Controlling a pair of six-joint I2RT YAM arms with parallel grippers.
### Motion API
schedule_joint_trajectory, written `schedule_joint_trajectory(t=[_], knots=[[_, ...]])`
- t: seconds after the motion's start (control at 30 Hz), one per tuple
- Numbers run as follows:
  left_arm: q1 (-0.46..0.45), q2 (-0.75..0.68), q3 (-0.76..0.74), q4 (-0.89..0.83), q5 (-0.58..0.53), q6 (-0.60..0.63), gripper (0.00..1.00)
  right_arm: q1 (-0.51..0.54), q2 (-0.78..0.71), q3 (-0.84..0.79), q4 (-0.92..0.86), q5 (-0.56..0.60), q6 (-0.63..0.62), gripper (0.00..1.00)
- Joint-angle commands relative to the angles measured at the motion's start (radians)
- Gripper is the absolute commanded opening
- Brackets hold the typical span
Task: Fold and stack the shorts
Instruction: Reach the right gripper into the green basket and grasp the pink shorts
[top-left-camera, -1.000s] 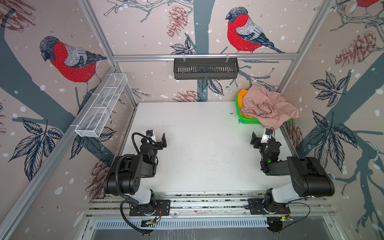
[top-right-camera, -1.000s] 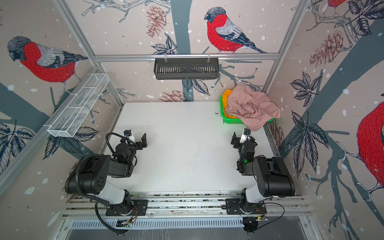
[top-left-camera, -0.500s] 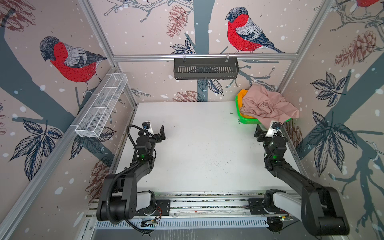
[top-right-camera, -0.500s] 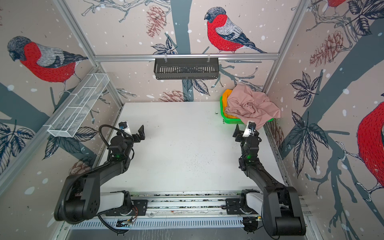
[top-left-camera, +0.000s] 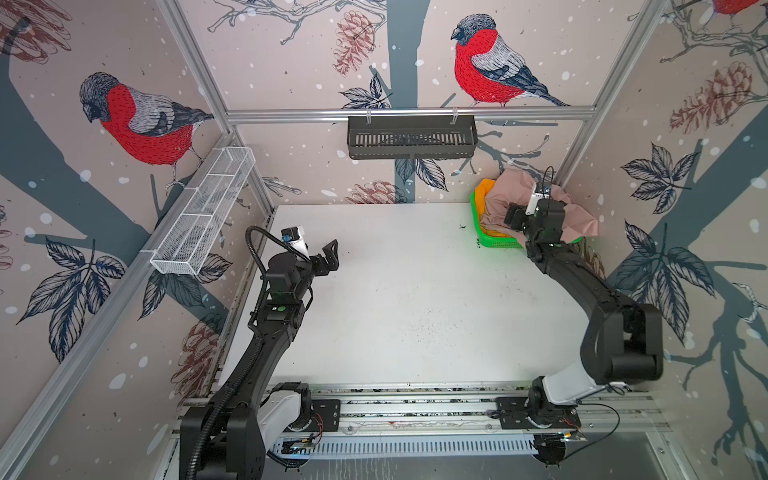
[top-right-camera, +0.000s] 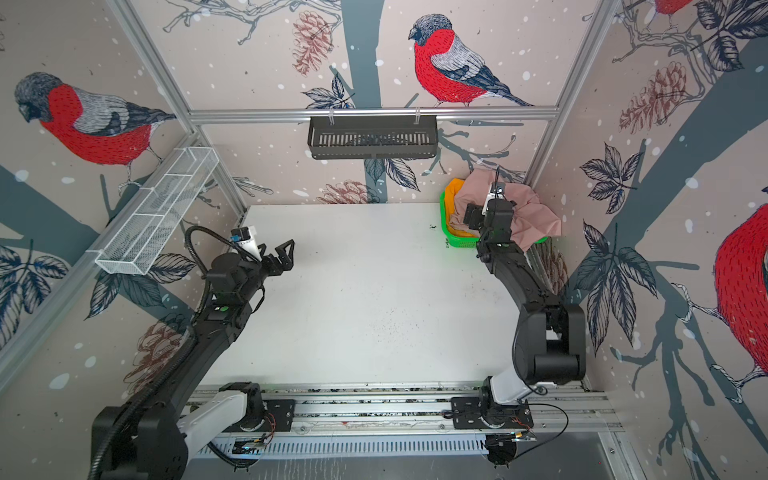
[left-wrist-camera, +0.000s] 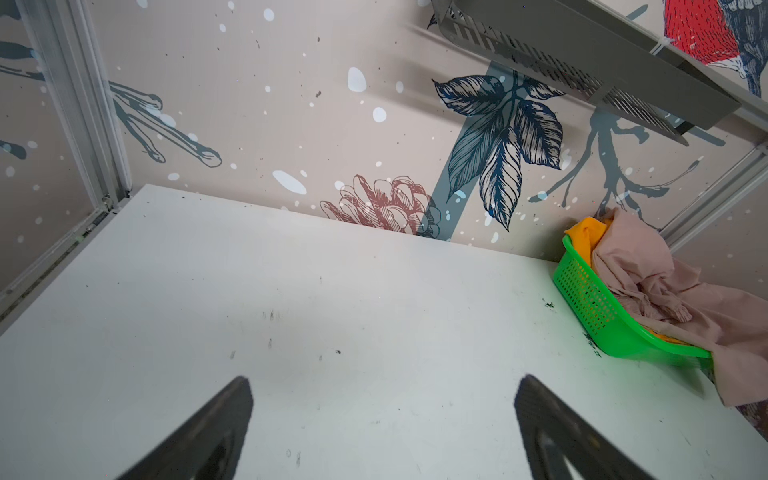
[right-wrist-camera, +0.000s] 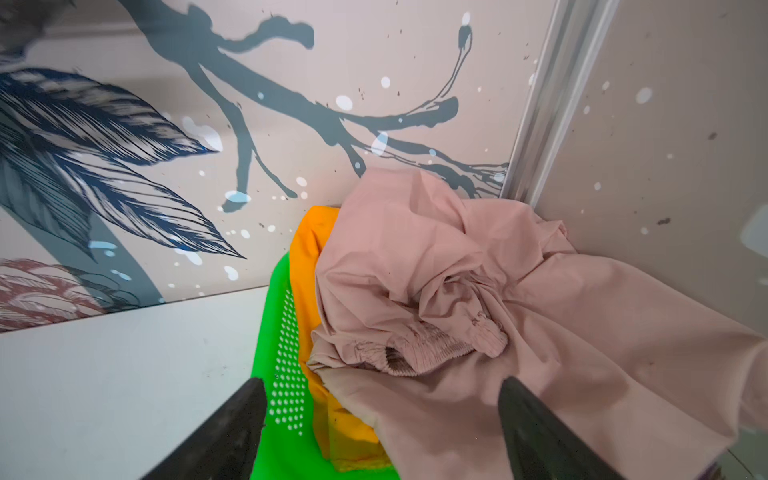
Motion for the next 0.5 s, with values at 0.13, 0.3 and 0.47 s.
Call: schedule_joint_trajectory(t=[0.13,0.3,0.47], knots=[[-0.017,-0.023,0.045,-0.136,0.123,-0.059,0.99,-0.004,0.298,0.264,-0.132,0.014,-0.100,0.88],[-0.021,-0.031,0.046,-0.145,0.149,-0.063,0.99,-0.021,0.463,0.399,-0.135,0.037,-0.115,0.88],[-0.023,-0.037,0.050,-0.159,0.138,-0.056,0.99,-0.053,0.572,0.486,-0.124,0.001,-0.089,0.87]])
